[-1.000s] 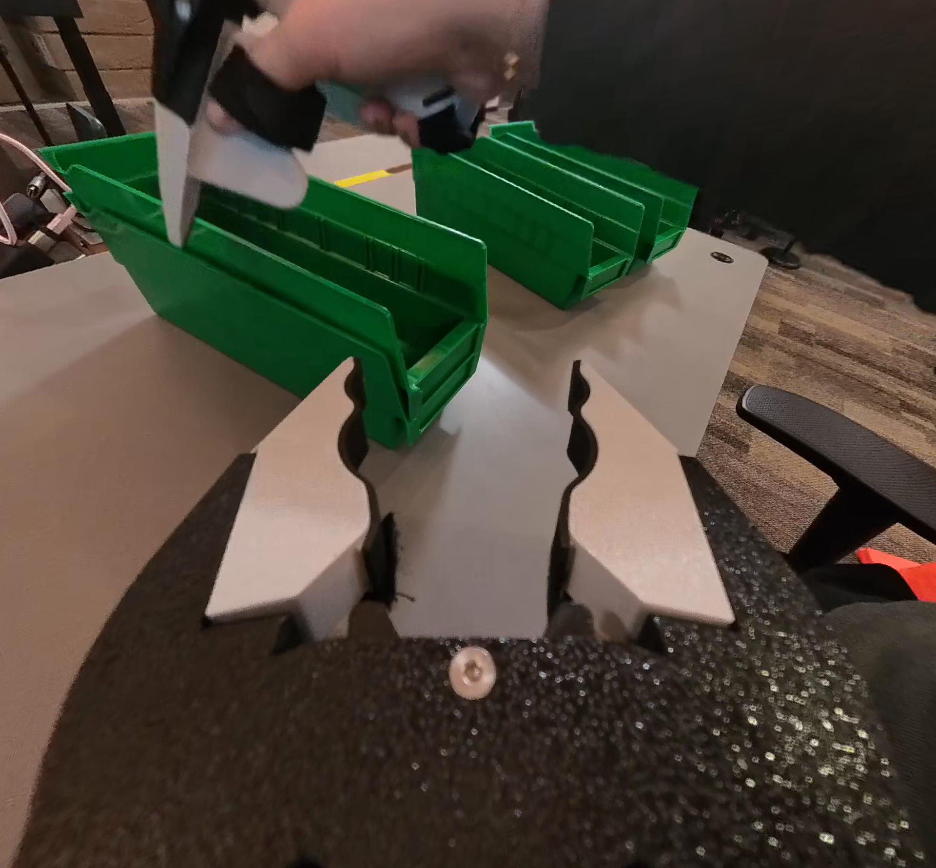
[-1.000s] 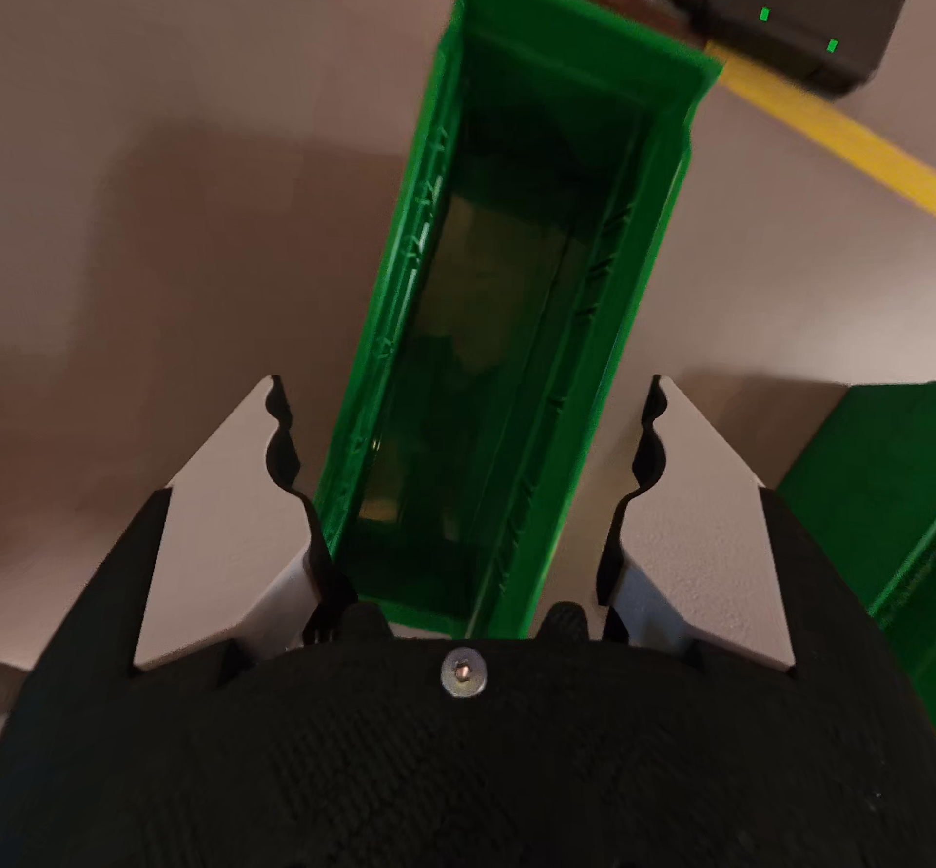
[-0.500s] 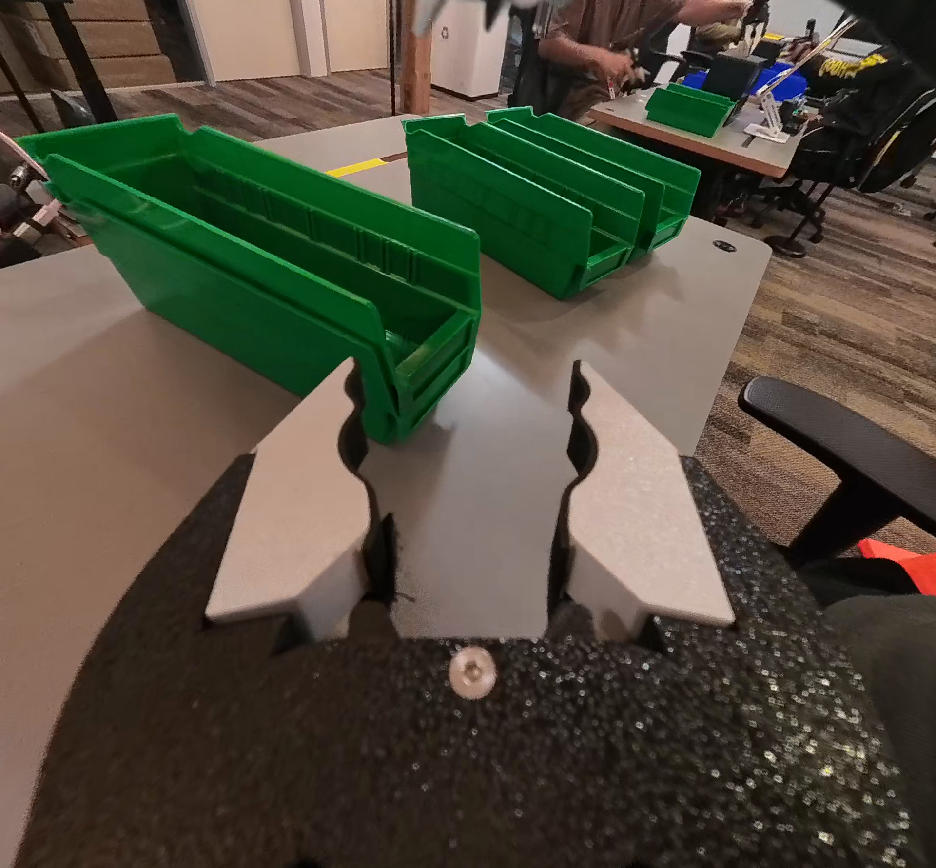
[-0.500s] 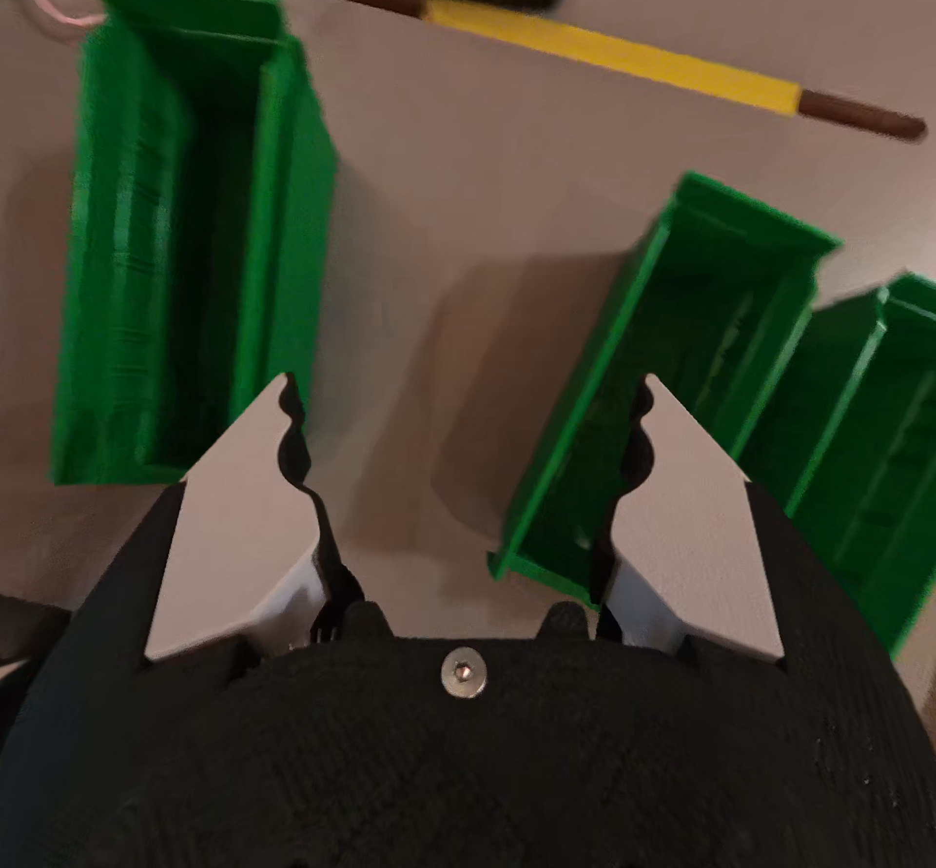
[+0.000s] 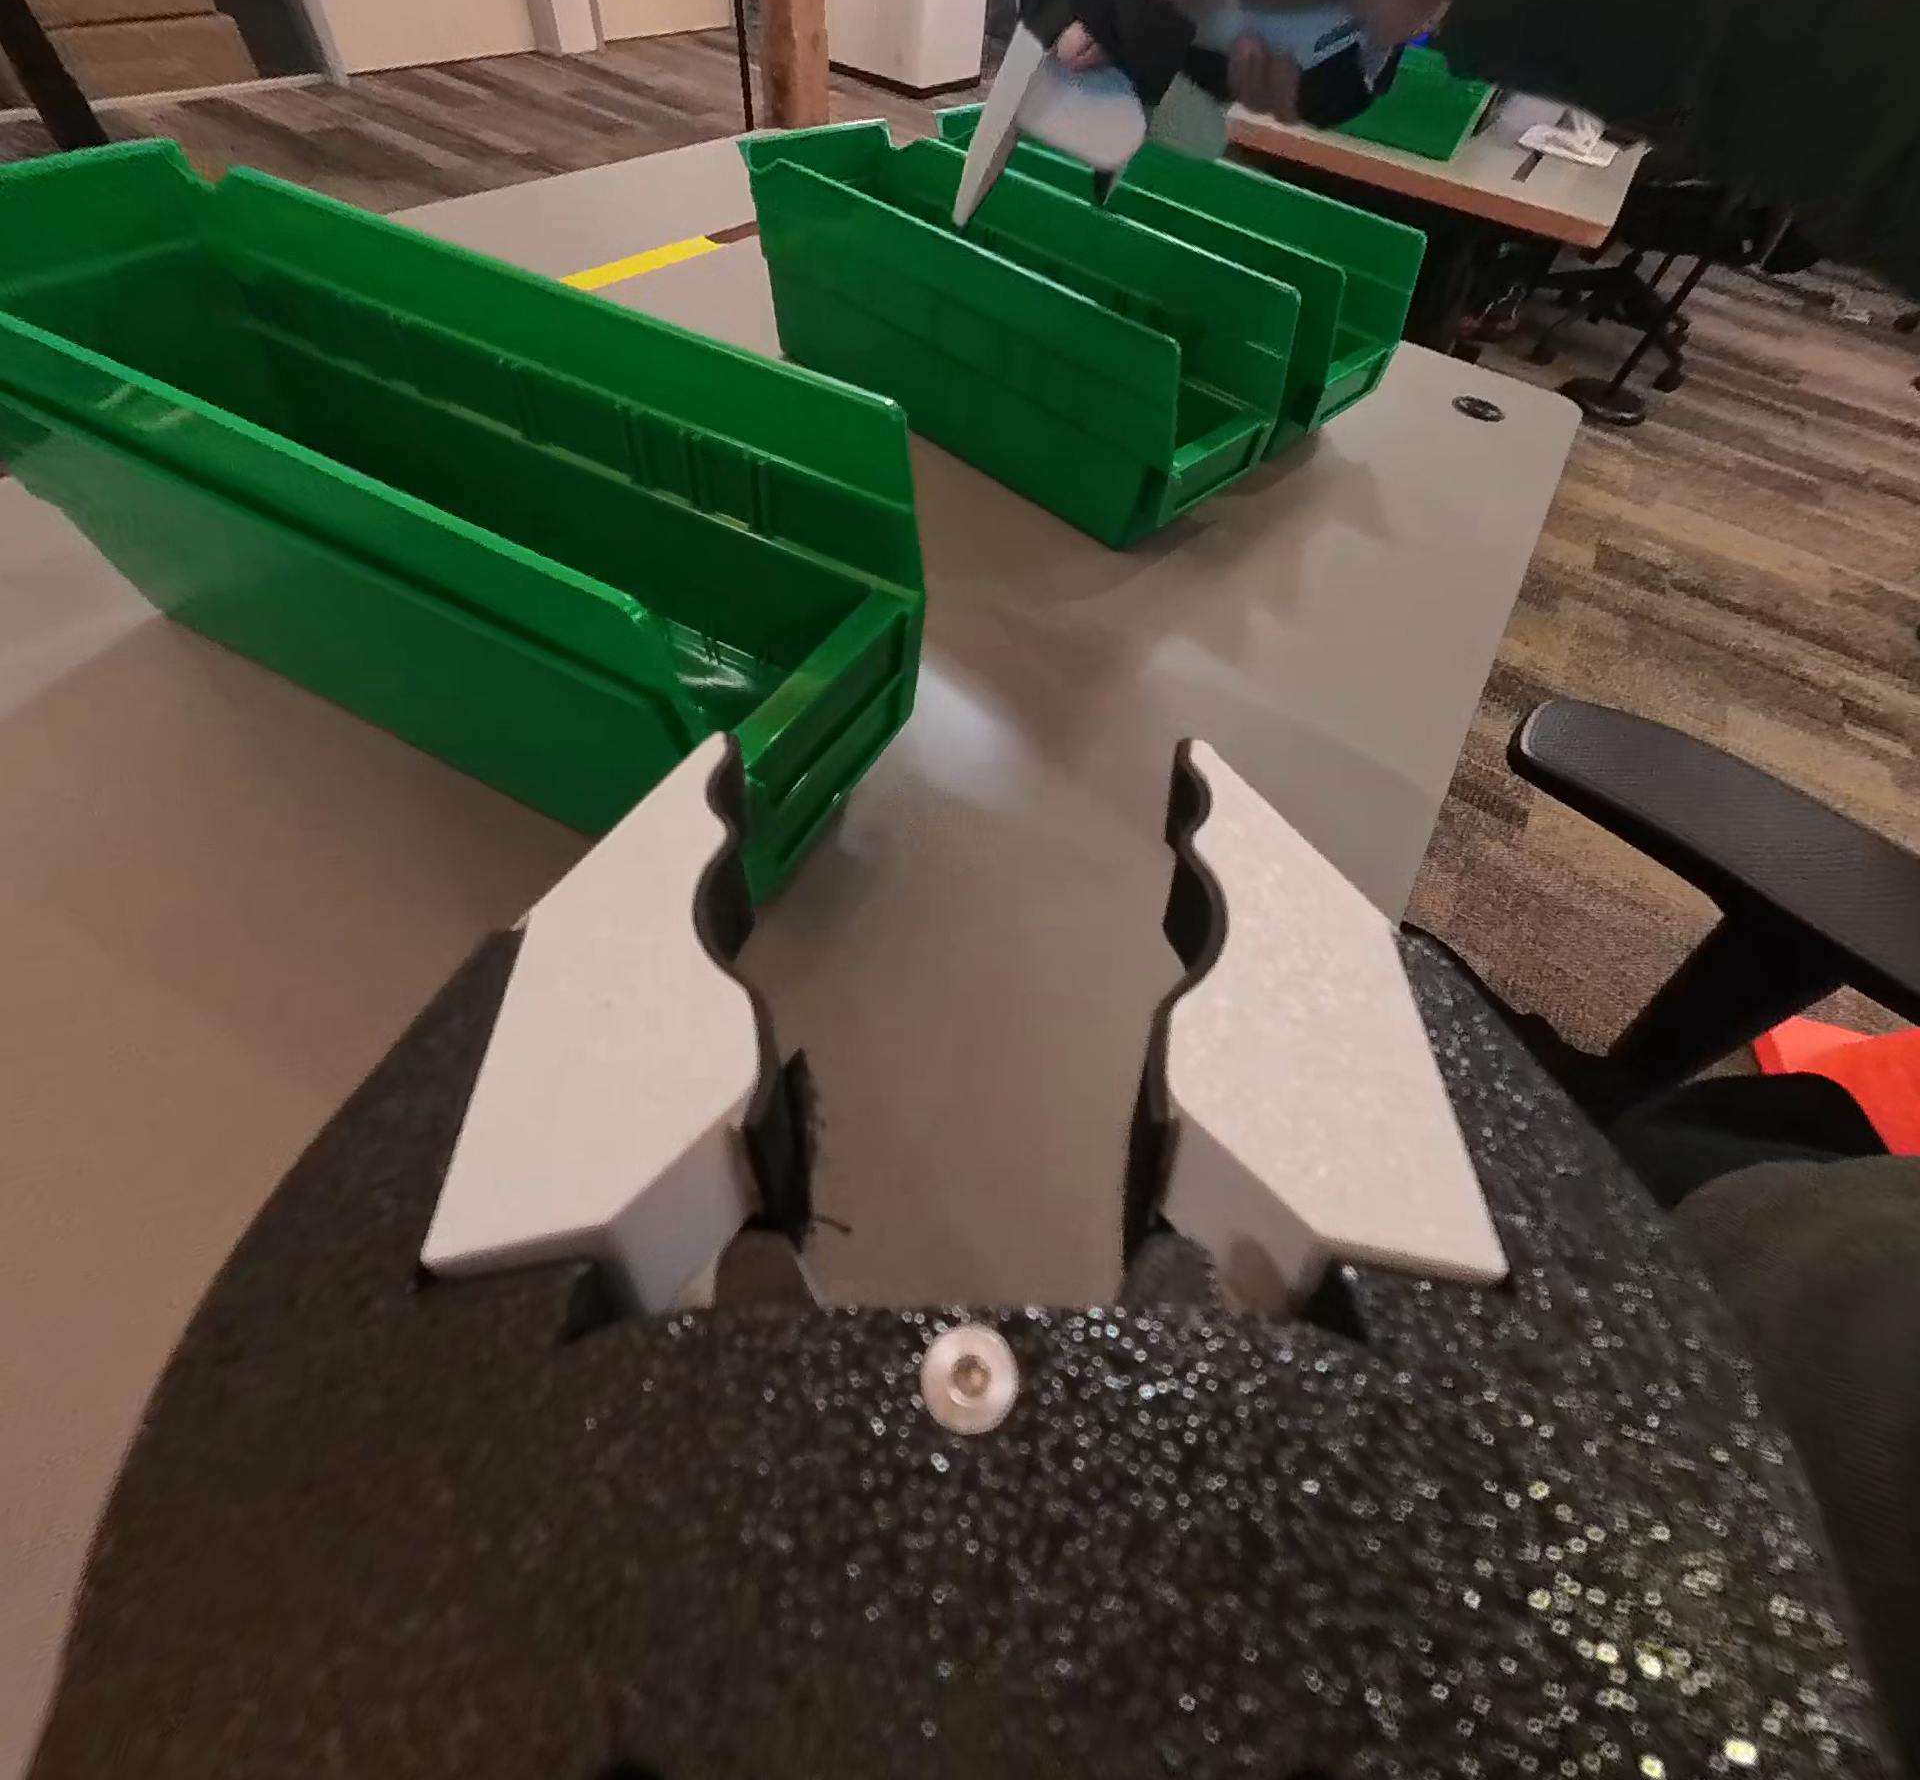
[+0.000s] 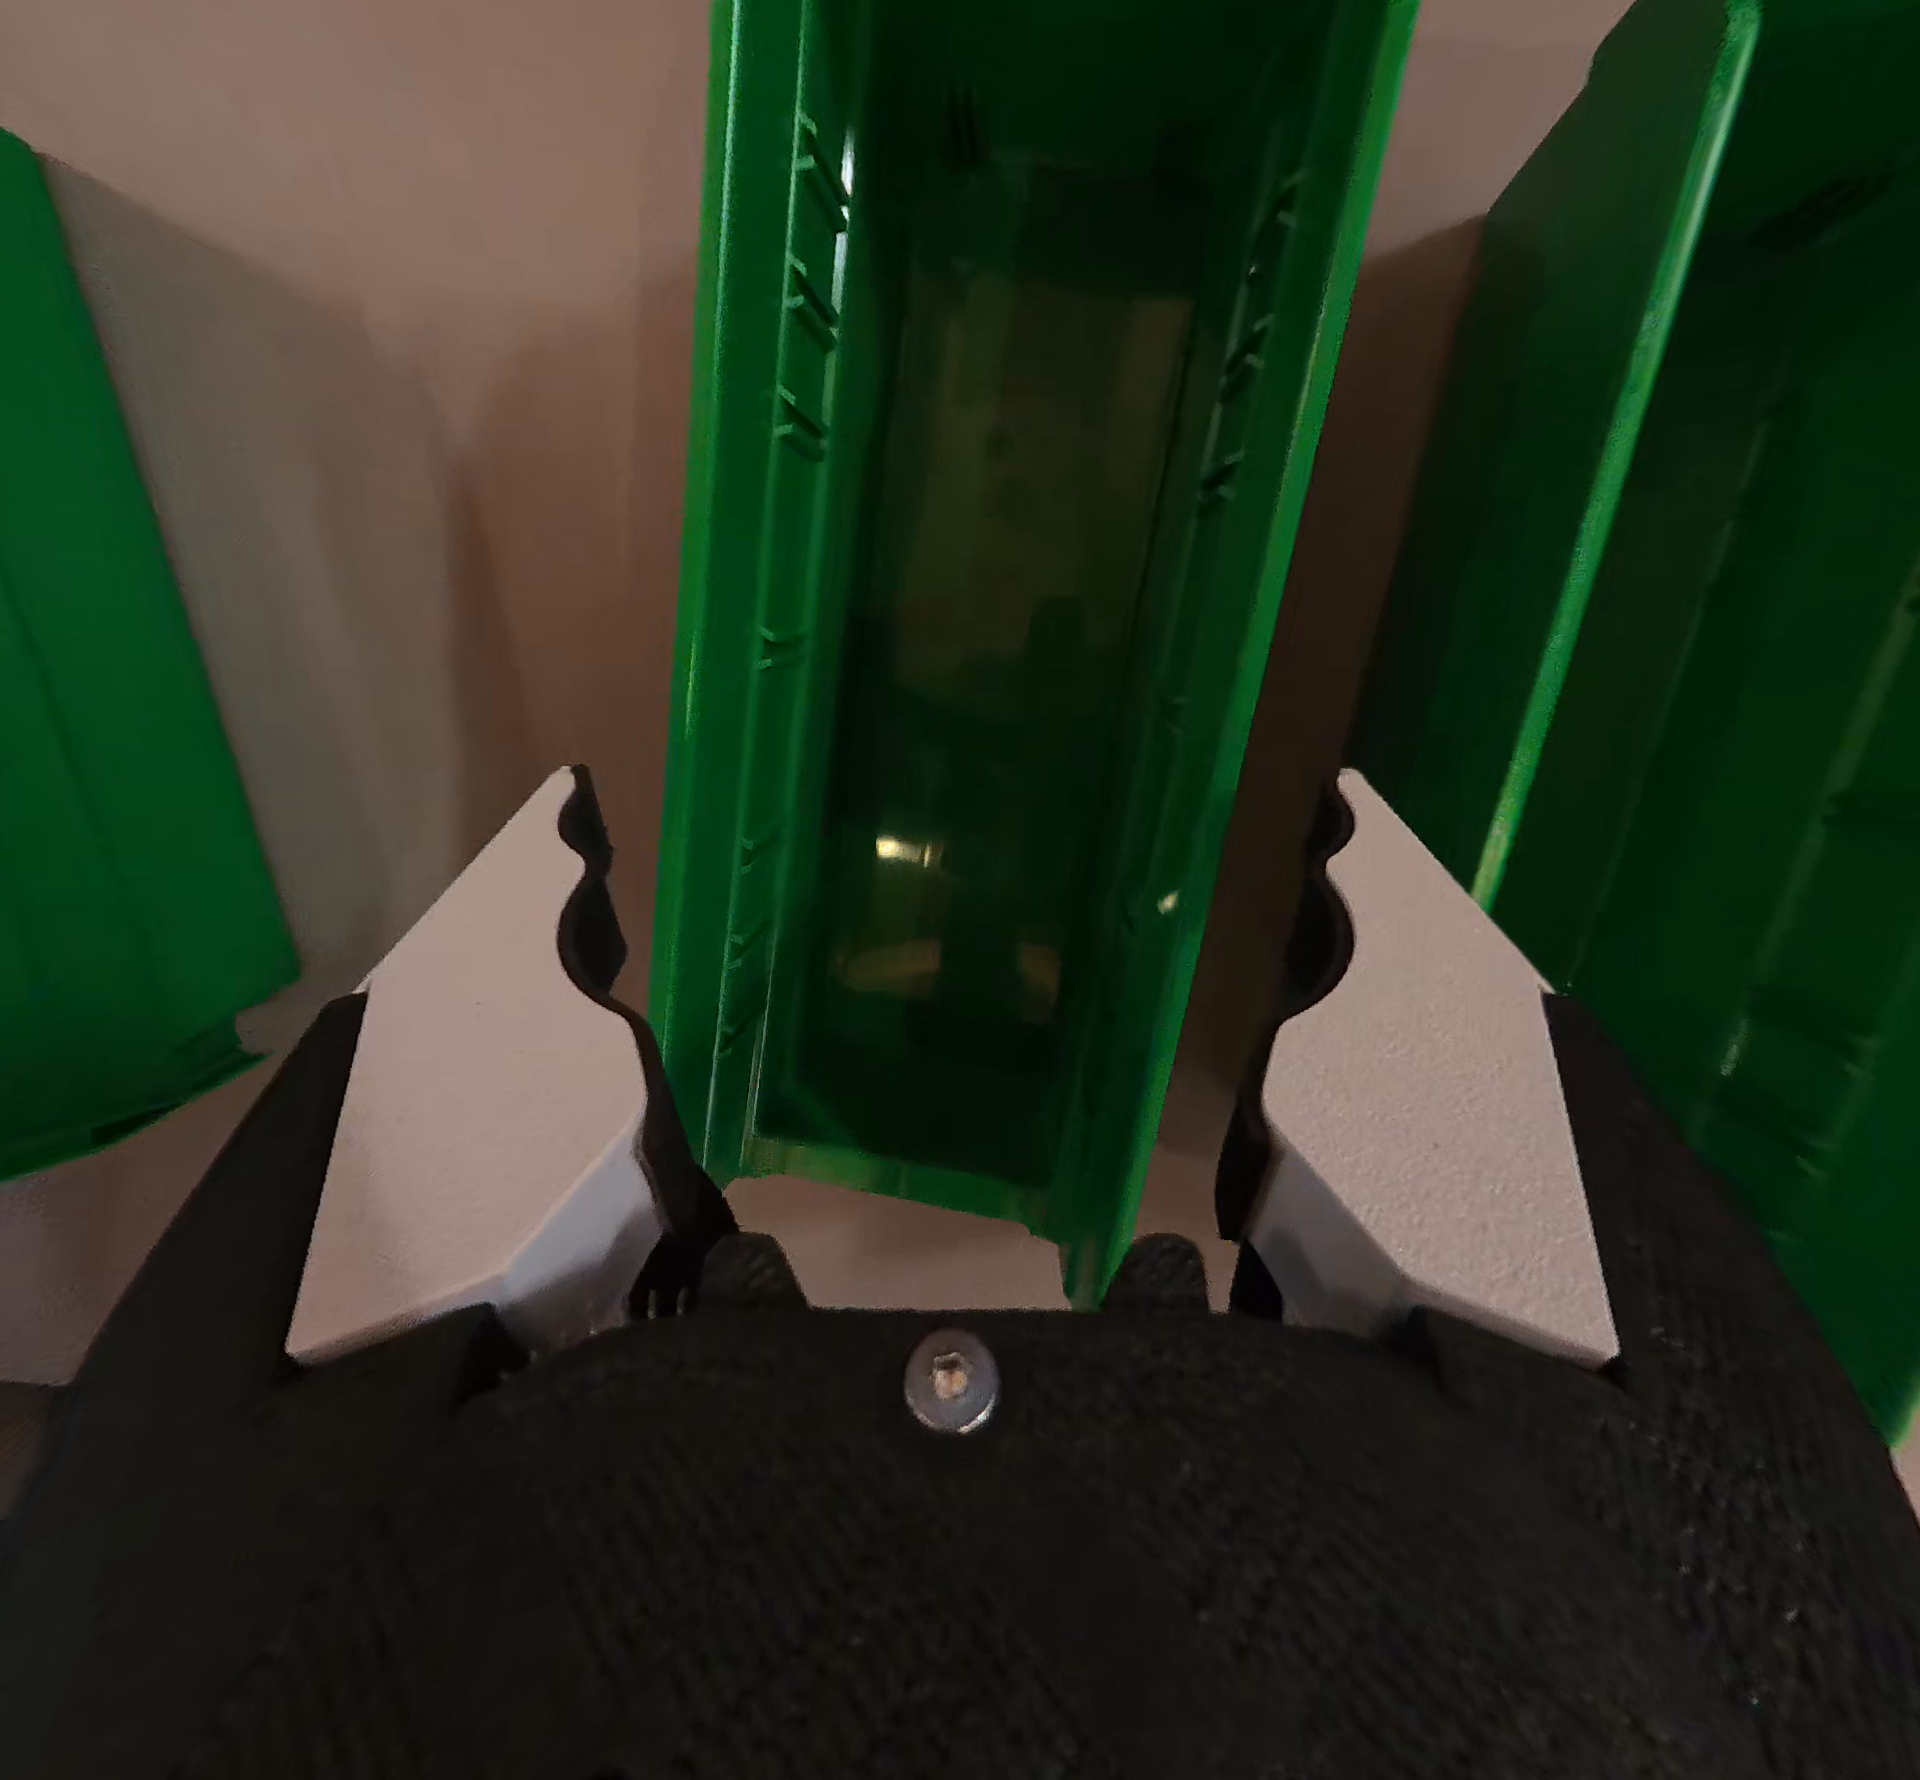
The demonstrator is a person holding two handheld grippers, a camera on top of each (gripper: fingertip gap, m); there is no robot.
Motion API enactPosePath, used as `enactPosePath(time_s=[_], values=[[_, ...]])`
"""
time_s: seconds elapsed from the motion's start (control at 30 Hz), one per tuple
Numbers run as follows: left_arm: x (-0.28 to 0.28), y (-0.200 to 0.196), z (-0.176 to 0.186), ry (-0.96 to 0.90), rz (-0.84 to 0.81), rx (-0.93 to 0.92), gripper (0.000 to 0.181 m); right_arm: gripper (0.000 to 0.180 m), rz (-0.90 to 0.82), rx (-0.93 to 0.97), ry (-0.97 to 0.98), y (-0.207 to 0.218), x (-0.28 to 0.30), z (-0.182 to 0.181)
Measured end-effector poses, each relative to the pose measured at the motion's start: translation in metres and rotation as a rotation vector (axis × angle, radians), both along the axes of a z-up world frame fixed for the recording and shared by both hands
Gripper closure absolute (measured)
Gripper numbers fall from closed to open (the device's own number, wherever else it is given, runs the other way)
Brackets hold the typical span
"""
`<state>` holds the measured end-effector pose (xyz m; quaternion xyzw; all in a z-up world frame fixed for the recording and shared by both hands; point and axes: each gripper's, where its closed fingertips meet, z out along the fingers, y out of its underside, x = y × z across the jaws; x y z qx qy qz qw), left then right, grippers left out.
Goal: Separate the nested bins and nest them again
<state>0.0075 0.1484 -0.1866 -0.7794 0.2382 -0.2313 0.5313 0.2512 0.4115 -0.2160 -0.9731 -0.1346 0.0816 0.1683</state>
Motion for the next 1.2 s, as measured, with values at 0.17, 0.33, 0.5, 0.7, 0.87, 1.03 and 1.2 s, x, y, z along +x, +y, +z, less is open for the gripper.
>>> enactPosePath(time_s=[0.17,0.33,0.5,0.7,0.87,1.03,1.2], values=[[0.003,0.001,-0.004,0.015,-0.004,-0.01,0.1,0.038,0.002,-0.047,-0.024,-0.004,-0.006,-0.021],[0.004,0.0,-0.005,0.022,-0.006,-0.01,0.1,0.038,0.004,-0.086,-0.111,-0.008,-0.004,-0.04],[0.005,0.0,-0.005,0.009,-0.016,-0.017,0.1,0.051,0.006,-0.106,-0.135,-0.009,-0.004,-0.039],[0.004,-0.001,-0.003,0.009,-0.016,-0.013,0.1,0.078,-0.014,-0.128,-0.125,-0.011,-0.003,-0.033],[0.003,-0.001,-0.001,0.01,-0.012,-0.002,0.1,0.082,-0.015,-0.103,-0.117,-0.009,-0.016,0.0],[0.005,-0.001,0.0,0.006,-0.017,0.004,0.1,0.081,0.033,-0.023,-0.099,-0.009,-0.059,0.063],[0.015,-0.005,0.004,-0.019,-0.055,0.011,0.1,0.079,0.108,0.027,-0.064,-0.021,-0.125,0.111]])
